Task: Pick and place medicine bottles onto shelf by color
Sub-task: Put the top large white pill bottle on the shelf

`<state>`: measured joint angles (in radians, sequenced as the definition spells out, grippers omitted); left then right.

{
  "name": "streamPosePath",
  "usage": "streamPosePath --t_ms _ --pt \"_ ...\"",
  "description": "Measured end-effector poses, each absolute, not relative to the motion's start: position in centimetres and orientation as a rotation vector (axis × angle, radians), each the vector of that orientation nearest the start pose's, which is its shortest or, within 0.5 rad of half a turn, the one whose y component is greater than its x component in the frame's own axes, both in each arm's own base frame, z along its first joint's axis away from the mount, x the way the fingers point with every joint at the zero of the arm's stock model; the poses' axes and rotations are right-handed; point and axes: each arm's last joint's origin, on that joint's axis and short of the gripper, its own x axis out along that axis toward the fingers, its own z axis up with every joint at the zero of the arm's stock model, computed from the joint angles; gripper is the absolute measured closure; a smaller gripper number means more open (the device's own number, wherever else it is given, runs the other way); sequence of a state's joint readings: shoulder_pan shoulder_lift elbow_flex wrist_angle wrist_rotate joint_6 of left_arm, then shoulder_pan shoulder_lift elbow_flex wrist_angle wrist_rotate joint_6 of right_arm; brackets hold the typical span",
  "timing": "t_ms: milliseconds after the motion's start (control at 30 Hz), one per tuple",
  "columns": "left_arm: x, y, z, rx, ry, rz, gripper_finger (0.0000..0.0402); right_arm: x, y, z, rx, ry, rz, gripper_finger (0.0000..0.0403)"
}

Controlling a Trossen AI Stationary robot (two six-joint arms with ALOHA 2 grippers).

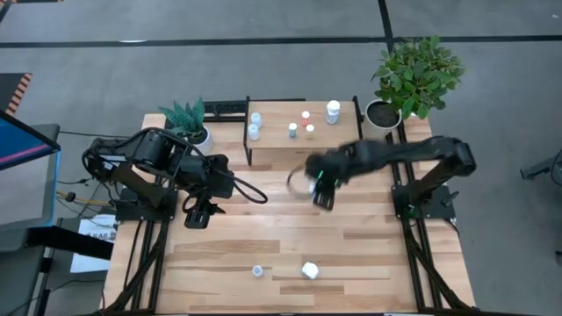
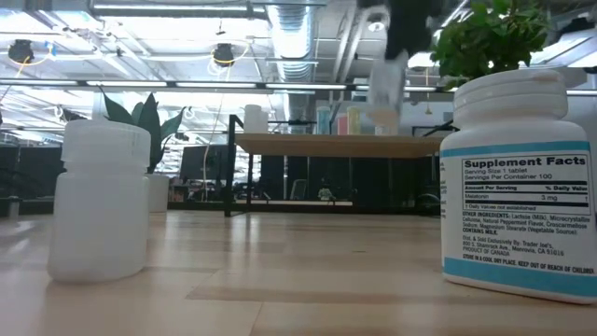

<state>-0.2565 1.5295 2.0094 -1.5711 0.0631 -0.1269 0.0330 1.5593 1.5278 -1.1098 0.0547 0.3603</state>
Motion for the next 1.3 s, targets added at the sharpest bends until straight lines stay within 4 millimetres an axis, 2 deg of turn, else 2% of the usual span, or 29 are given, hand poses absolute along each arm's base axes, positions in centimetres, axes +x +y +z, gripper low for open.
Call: streamPosePath --t_ms 100,200,267,367,500,667,900,1167,1300 --pt "23.5 -6.4 44.8 -0.004 1.105 -0.219 0.0217 28.4 -2.1 36.2 0.333 1.027 -0.302 0.0239" --pt "23.5 -6.3 44.8 0.005 1.103 -0.203 0.0217 26.8 -4.8 37.9 0.378 0.955 -0.409 0.0233" --pt "23.5 -6.2 44.8 0.016 1.100 -0.186 0.0217 26.0 -6.5 38.3 0.394 0.943 -0.470 0.0233" --pt "23.5 -6.2 44.8 0.023 1.098 -0.174 0.0217 25.5 -8.9 37.9 0.403 0.973 -0.538 0.0237" --pt "23.5 -6.2 44.8 0.023 1.097 -0.173 0.0217 25.9 -11.7 36.4 0.409 1.042 -0.594 0.0233" --pt "23.5 -6.2 44.8 0.022 1.097 -0.172 0.0217 26.2 -14.5 34.6 0.430 1.108 -0.644 0.0226" --pt "23.5 -6.2 44.8 0.022 1.097 -0.171 0.0217 25.5 -16.1 34.5 0.453 1.103 -0.688 0.0223" --pt "23.5 -6.2 44.8 0.016 1.096 -0.168 0.0217 24.7 -17.1 34.5 0.434 1.126 -0.688 0.0157" --pt "23.5 -6.2 44.8 0.011 1.096 -0.166 0.0217 24.3 -17.5 35.1 0.452 1.107 -0.706 0.0141"
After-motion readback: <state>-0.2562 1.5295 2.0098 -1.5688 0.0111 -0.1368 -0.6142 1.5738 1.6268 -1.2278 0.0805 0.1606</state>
